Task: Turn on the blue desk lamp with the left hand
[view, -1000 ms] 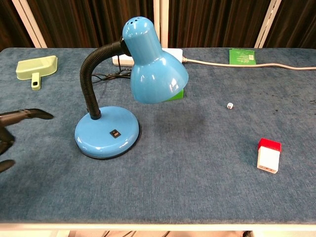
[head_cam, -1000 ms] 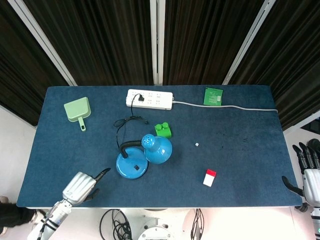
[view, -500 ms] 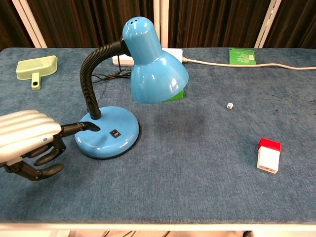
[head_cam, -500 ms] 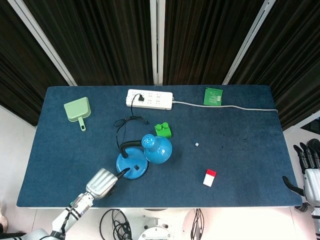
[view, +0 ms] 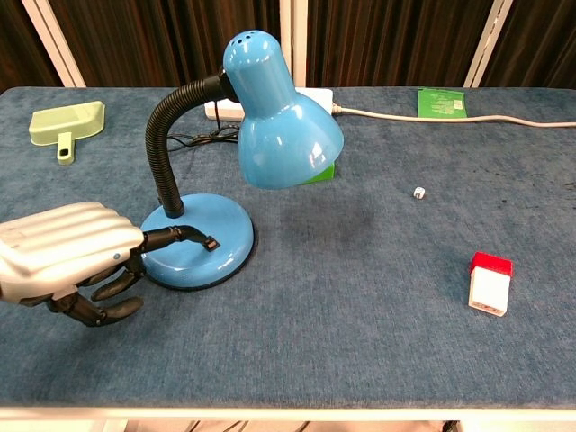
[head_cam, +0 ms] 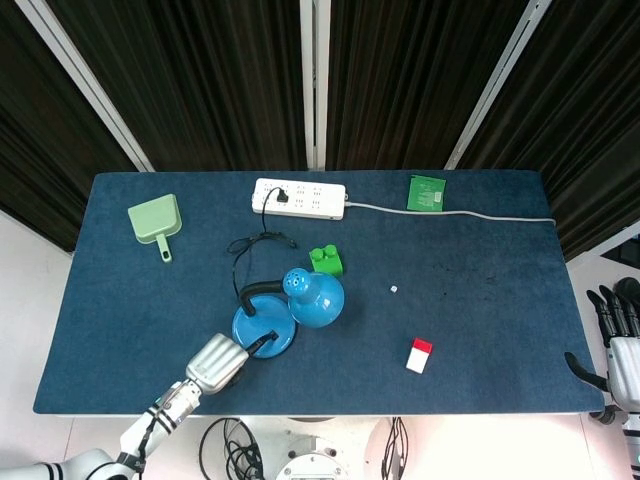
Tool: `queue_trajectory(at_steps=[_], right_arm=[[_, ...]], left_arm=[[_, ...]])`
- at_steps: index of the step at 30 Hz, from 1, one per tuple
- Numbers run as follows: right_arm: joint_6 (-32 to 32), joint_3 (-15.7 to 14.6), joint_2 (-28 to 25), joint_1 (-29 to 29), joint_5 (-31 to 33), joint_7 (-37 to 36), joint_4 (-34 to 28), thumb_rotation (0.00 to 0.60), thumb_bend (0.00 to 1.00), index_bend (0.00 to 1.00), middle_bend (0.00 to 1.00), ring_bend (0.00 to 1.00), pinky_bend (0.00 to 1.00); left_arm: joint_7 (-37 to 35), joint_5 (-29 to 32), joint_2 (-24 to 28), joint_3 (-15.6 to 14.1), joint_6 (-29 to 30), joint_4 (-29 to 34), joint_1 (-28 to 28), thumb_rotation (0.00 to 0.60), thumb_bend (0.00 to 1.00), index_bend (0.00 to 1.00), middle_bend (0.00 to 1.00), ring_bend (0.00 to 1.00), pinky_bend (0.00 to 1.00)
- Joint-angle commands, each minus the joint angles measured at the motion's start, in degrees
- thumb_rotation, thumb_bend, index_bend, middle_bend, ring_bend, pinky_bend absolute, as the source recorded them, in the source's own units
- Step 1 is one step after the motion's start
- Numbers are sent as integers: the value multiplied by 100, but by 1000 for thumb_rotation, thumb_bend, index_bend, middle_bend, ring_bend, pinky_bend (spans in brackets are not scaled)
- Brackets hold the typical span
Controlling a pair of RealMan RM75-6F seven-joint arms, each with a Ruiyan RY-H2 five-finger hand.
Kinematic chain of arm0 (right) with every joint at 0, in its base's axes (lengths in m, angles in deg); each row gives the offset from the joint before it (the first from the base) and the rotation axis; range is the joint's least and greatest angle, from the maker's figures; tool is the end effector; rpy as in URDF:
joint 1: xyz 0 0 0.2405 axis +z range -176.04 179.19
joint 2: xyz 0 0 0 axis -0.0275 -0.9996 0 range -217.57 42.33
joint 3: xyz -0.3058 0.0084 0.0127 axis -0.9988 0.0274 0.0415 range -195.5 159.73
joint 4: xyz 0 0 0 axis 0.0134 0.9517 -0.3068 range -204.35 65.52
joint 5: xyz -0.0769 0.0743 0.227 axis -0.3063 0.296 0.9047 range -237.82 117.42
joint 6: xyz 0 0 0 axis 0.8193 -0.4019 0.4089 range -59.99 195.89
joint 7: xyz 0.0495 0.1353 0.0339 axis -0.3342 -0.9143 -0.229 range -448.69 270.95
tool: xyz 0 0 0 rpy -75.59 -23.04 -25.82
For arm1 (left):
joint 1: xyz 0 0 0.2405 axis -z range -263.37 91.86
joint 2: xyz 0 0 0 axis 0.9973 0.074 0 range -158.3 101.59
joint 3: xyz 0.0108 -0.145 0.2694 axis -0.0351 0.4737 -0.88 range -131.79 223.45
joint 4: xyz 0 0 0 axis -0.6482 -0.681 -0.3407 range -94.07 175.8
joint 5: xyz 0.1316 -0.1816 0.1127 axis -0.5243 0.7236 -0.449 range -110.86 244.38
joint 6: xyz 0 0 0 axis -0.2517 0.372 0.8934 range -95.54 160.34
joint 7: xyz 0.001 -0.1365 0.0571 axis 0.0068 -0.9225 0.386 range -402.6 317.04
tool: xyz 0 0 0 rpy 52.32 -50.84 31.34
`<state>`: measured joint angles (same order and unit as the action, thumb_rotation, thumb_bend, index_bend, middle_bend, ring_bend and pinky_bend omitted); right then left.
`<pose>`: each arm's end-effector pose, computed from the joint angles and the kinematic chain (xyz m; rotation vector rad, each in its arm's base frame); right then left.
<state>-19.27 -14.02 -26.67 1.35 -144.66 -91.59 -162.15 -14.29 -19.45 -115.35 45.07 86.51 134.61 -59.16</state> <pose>-0.3903 -0.1627 0.1733 1.2803 -0.9201 0.8641 -0.2251 0.2415 -0.0828 -2.2037 -0.7825 -0.7978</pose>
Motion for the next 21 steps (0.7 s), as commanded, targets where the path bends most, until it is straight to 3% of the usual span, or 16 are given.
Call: queue_trajectory(at_steps=[1,21], right_arm=[[2,1,0,-1,7,-10,7,600,176,0,0,0,0],[24,-1,15,-3,43,-6,28,600,176,0,0,0,0]], left_arm=[[47,84,-40,13,-26,-17,50,600,423,82,777,758,798],[312,223,-102,-164,7,8,232,600,426,83,773,760,798]])
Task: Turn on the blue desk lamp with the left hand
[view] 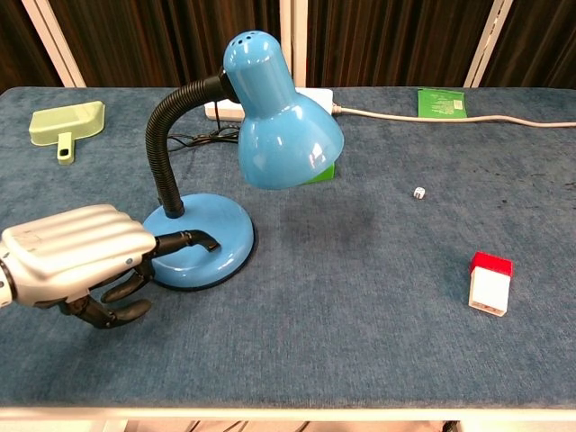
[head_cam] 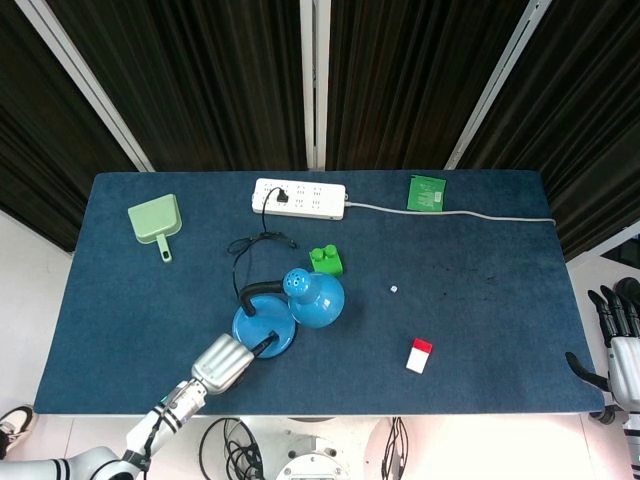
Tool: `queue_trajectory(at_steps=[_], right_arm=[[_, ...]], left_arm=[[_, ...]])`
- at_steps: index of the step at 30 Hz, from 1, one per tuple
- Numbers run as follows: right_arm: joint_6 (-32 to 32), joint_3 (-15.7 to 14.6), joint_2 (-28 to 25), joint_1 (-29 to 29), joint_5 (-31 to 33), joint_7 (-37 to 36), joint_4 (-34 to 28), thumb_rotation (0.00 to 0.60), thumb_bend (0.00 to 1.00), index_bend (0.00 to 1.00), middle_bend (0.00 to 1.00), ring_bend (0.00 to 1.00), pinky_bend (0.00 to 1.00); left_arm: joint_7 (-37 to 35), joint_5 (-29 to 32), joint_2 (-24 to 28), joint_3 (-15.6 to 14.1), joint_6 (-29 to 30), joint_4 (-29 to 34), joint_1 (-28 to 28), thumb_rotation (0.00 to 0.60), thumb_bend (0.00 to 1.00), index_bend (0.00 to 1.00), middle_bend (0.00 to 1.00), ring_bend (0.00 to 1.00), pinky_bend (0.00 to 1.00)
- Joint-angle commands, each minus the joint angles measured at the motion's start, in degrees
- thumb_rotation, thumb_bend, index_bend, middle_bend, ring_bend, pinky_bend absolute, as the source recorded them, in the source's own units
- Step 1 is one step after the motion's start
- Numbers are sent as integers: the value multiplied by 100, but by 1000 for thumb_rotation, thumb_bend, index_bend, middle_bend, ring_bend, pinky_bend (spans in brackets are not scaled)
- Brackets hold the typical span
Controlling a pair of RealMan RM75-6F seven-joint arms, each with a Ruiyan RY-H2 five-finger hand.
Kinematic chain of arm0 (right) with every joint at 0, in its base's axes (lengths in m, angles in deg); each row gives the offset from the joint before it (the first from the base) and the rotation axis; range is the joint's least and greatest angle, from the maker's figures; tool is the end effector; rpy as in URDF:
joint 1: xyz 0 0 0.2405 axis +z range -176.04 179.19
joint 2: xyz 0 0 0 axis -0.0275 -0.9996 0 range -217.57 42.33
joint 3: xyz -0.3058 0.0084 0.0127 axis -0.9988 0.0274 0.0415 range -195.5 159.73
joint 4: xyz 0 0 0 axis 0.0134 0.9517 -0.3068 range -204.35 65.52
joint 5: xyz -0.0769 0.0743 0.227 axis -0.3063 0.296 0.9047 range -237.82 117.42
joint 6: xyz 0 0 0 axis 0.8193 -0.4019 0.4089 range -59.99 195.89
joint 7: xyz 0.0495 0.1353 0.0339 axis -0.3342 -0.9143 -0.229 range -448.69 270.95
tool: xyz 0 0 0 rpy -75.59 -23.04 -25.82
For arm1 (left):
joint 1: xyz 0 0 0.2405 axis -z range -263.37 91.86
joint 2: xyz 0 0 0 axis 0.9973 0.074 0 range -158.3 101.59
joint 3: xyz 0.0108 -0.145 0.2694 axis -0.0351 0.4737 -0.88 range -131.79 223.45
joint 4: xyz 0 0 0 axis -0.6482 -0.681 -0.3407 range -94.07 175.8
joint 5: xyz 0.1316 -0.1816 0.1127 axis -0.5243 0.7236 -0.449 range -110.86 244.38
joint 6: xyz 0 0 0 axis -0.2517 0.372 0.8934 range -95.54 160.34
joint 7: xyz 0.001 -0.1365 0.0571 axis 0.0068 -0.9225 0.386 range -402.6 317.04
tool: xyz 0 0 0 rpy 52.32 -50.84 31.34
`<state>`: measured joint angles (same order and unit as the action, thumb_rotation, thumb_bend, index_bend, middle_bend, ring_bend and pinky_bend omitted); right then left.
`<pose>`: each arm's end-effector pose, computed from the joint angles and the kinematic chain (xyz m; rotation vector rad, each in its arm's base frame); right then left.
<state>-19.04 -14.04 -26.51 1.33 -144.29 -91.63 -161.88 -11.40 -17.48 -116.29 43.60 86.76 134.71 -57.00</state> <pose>-0.3924 -0.1623 0.1726 1.2765 -0.9249 0.8571 -0.2185 0.2414 -0.0903 -2.2389 -0.7388 -0.7739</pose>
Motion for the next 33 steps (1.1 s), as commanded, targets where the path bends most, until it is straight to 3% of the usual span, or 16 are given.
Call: queue_trajectory(at_steps=[1,10,16,20,22,25,27,28,31,33], right_arm=[[6,2,-2,-2,14,-5,3,600,176,0,0,0,0],[15,8,-7,-7,41,-49,26,600,176,0,0,0,0],[7,12,-20,-10,36,-69,21,600,176,0,0,0,0],[-24,18,-44,-19,24,-53,-12,600,176,0,0,0,0],[-42,33,-54,-26,43,-60,-30,600,176,0,0,0,0],[-66,60,-69,-33,72,-73,-37,600,176,0,0,0,0],[-65,65,-69,-32,79,-63,-26,600,176,0,0,0,0],[-64,66,-59,-32,83,-60,-21,600,176,0,0,0,0],[-59,52,-32,-28,60,-34,-25,600,176,0,0,0,0],[-74,38,-19,-23,13,16,-42,600,176,0,0,0,0]], left_arm=[[38,45,-10,-22,-23,-3,23,600,426,82,773,760,798],[139,124,-8,-48,93,39,36,600,428,84,771,759,798],[94,-115,198,-67,638,235,-133,600,428,84,767,756,801],[-71,-186,633,-173,1181,455,-448,600,410,87,724,745,802],[-274,-142,857,-212,1549,611,-695,600,405,125,702,736,800],[-650,-214,1328,-329,2176,691,-1106,600,388,298,670,706,781],[-791,-236,1614,-346,2507,674,-1303,600,343,449,628,648,738],[-973,-251,1762,-312,2735,645,-1419,600,318,472,604,608,707],[-1570,-282,1988,-123,3285,447,-1656,600,248,453,487,436,560],[-1846,-344,2081,-28,3487,259,-1724,600,179,329,300,212,352]])
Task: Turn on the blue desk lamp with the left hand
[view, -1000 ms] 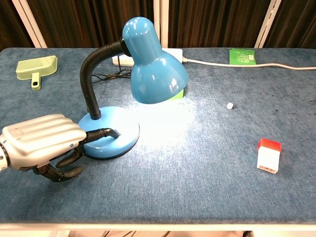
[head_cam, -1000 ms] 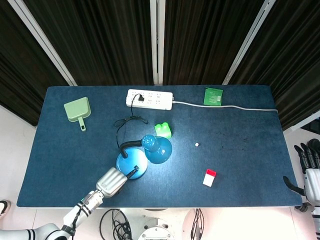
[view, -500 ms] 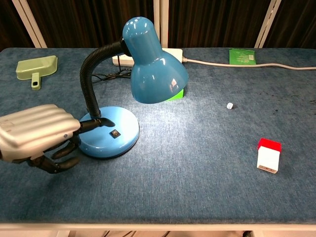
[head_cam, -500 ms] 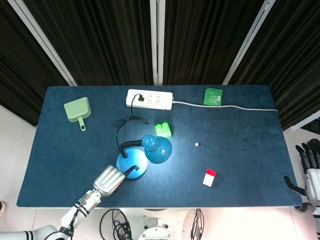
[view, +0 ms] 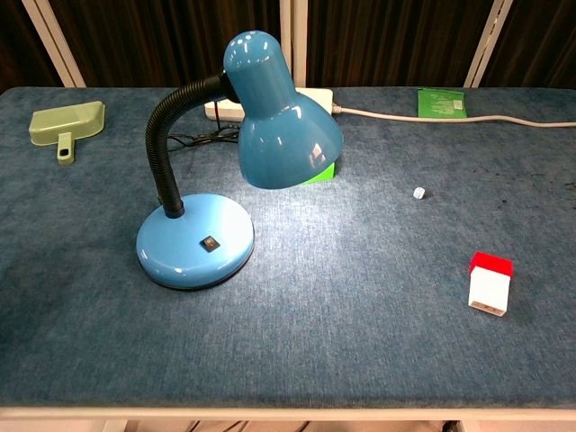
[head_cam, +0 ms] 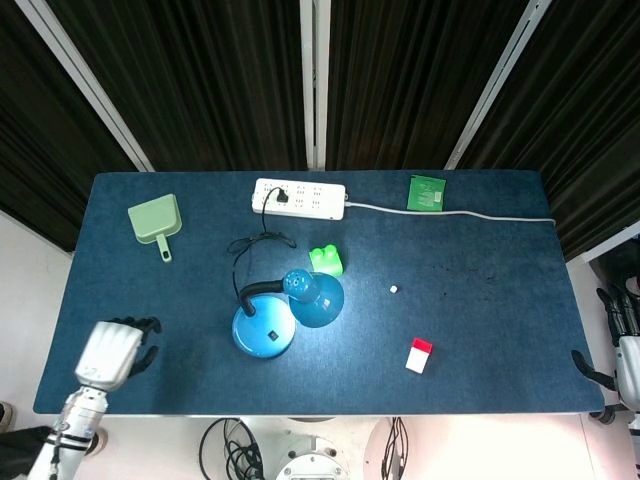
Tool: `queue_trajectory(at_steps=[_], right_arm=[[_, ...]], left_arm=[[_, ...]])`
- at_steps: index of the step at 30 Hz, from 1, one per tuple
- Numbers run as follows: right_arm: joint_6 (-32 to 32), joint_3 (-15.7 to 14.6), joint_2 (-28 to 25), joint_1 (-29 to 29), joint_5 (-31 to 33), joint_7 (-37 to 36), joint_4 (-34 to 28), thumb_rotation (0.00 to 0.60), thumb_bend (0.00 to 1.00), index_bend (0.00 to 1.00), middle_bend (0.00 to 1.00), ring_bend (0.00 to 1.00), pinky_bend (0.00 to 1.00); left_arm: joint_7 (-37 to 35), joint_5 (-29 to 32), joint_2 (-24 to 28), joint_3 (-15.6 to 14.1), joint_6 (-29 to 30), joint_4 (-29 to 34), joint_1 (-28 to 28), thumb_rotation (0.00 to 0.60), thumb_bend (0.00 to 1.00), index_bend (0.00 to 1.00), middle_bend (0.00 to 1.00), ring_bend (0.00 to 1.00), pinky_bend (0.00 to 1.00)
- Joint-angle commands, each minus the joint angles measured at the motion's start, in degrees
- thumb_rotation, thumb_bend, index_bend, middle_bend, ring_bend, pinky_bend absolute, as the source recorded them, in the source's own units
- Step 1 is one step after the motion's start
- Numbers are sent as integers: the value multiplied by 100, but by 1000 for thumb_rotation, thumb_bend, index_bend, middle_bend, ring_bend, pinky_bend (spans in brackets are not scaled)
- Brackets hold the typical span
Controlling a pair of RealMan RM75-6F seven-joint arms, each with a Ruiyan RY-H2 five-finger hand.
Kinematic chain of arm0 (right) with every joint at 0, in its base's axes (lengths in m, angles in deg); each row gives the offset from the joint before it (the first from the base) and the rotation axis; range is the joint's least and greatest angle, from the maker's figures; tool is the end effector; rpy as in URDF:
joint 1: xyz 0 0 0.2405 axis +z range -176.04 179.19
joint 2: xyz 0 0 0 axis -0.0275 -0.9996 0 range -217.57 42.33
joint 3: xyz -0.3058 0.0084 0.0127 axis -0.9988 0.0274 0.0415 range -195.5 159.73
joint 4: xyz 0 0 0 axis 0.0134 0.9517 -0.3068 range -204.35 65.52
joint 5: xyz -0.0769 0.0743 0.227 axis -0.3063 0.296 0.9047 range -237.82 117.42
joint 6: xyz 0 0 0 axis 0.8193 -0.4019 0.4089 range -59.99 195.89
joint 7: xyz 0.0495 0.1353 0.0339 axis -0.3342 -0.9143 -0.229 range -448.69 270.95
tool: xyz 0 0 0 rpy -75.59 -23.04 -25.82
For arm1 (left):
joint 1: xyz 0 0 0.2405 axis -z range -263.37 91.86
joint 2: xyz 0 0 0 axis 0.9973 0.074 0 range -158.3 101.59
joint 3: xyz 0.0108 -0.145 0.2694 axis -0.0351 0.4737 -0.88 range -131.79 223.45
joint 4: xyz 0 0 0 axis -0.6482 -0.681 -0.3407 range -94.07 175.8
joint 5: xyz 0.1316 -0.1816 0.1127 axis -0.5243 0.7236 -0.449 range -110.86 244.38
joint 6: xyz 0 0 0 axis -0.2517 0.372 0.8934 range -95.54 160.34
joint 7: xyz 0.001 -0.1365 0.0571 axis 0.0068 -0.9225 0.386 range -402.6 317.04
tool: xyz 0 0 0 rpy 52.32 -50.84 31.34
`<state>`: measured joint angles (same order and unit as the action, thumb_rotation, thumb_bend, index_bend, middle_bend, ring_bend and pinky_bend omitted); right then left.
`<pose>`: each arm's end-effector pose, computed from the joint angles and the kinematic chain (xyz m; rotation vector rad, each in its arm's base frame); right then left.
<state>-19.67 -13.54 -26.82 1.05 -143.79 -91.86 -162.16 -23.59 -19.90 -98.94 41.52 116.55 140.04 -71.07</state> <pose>-0.3922 -0.1624 0.1774 1.2554 -0.9174 0.8645 -0.3044 0.2108 0.0723 -1.6361 -0.7857 -0.8755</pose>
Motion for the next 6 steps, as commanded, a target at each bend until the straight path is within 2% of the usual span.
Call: queue_trajectory(at_steps=[1,2,4,6], right_arm=[[-30,-22,16,8,-80,81,-32,600,176,0,0,0,0],[-47,-32,17,8,-118,123,-49,600,176,0,0,0,0],[-80,-65,8,8,-206,253,-88,600,176,0,0,0,0],[-84,-95,-4,10,-264,366,-126,600,176,0,0,0,0]], left_arm=[[-729,-122,426,205,525,-372,-328,600,163,274,242,145,282],[-777,-99,508,204,467,-393,-324,600,138,195,164,67,177],[-884,-40,656,244,343,-358,-293,600,107,100,56,1,29],[-984,-59,714,271,290,-374,-274,600,93,80,25,0,0]])
